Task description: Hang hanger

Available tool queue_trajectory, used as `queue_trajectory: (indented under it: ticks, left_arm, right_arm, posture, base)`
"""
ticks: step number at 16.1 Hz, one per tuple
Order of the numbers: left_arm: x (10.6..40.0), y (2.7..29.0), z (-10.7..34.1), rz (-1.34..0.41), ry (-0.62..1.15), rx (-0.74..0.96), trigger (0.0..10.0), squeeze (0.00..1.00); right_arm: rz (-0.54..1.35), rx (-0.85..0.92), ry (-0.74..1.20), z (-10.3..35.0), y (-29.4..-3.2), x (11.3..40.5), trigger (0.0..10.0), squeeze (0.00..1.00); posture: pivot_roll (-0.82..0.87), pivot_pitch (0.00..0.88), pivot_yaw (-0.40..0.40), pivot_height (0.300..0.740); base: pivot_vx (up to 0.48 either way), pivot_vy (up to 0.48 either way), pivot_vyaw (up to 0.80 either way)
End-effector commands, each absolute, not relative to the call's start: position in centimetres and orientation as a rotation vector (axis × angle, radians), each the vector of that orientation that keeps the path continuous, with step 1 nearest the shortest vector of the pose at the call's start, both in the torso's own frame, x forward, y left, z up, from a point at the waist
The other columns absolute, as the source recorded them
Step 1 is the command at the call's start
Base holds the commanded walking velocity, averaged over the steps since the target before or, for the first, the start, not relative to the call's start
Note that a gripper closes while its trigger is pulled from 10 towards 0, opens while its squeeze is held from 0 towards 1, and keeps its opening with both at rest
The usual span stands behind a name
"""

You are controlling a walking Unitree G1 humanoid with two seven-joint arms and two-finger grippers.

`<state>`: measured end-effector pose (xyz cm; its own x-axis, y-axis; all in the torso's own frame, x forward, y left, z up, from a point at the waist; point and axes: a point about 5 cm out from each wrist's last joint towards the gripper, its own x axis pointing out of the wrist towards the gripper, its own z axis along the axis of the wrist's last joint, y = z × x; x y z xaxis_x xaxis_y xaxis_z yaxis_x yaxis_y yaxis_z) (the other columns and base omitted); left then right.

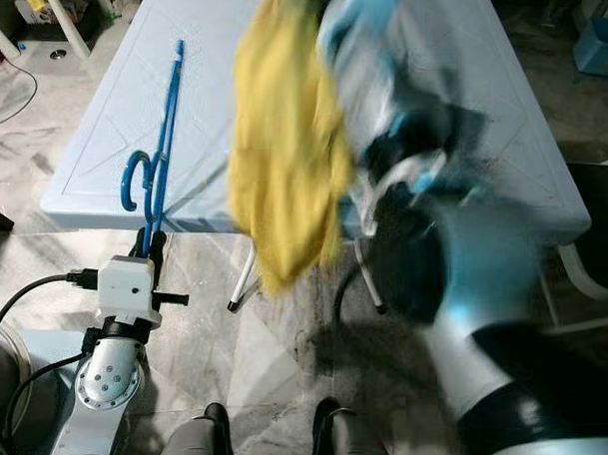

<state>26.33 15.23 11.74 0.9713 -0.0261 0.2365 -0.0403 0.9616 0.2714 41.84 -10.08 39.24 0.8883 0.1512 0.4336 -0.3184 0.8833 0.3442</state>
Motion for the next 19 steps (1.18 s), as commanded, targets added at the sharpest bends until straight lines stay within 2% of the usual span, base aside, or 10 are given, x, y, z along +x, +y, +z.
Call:
queue_trajectory:
  ticks: [1, 4, 6, 7, 8, 9, 10, 12, 16, 19]
  left_arm:
    - [26.0, 15.6, 11.4, 0.028, -0.216, 0.290, 10.0, 0.00]
    - [25.9, 15.5, 11.3, 0.036, -0.217, 0.291, 10.0, 0.00]
    - [26.0, 15.3, 11.2, 0.032, -0.215, 0.289, 10.0, 0.00]
    - [26.0, 15.2, 11.2, 0.030, -0.216, 0.289, 10.0, 0.00]
    - [26.3, 15.0, 11.3, 0.023, -0.219, 0.287, 10.0, 0.00]
    - [26.3, 14.9, 11.3, 0.020, -0.219, 0.286, 10.0, 0.00]
    - [26.6, 14.7, 11.3, 0.006, -0.219, 0.283, 10.0, 0.00]
    - [27.0, 14.3, 11.3, -0.010, -0.222, 0.279, 10.0, 0.00]
    - [28.0, 13.5, 11.5, -0.053, -0.231, 0.273, 10.0, 0.00]
    - [29.1, 12.9, 11.5, -0.070, -0.236, 0.271, 10.0, 0.00]
  right_arm:
    - [0.226, 0.426, -0.582, 43.5, -11.3, 40.6, 0.0, 0.00]
    - [0.205, 0.294, -0.742, 46.5, -12.3, 39.2, 0.0, 0.00]
    - [0.214, 0.167, -0.697, 44.3, -12.1, 40.0, 0.0, 0.00]
    - [0.221, 0.114, -0.665, 43.1, -11.9, 40.4, 0.9, 0.00]
    - [0.293, -0.084, -0.491, 37.6, -10.9, 41.7, 10.0, 1.00]
    - [0.331, -0.144, -0.439, 35.9, -10.6, 42.0, 10.0, 1.00]
    - [0.484, -0.331, -0.257, 30.3, -10.2, 42.2, 10.0, 1.00]
    - [0.584, -0.523, -0.123, 25.9, -11.4, 41.8, 10.0, 1.00]
    - [0.568, -0.602, -0.076, 24.3, -16.4, 41.1, 10.0, 1.00]
    - [0.492, -0.673, -0.131, 24.3, -19.3, 40.3, 10.0, 1.00]
  posture:
    - [0.16, 0.224, -0.055, 0.740]
    - [0.15, 0.224, -0.057, 0.740]
    - [0.14, 0.224, -0.058, 0.740]
    - [0.14, 0.224, -0.058, 0.740]
    - [0.13, 0.220, -0.046, 0.740]
    - [0.12, 0.219, -0.041, 0.740]
    - [0.10, 0.214, -0.030, 0.740]
    - [0.09, 0.208, -0.022, 0.740]
    - [0.03, 0.181, 0.006, 0.740]
    - [-0.01, 0.158, 0.022, 0.740]
  base:
    - [0.000, 0.000, 0.00]
    - [0.000, 0.000, 0.00]
    - [0.000, 0.000, 0.00]
    - [0.000, 0.000, 0.00]
    - [0.000, 0.000, 0.00]
    - [0.000, 0.000, 0.00]
    - [0.000, 0.000, 0.00]
    - [0.000, 0.000, 0.00]
    - [0.000, 0.000, 0.00]
    - [0.000, 0.000, 0.00]
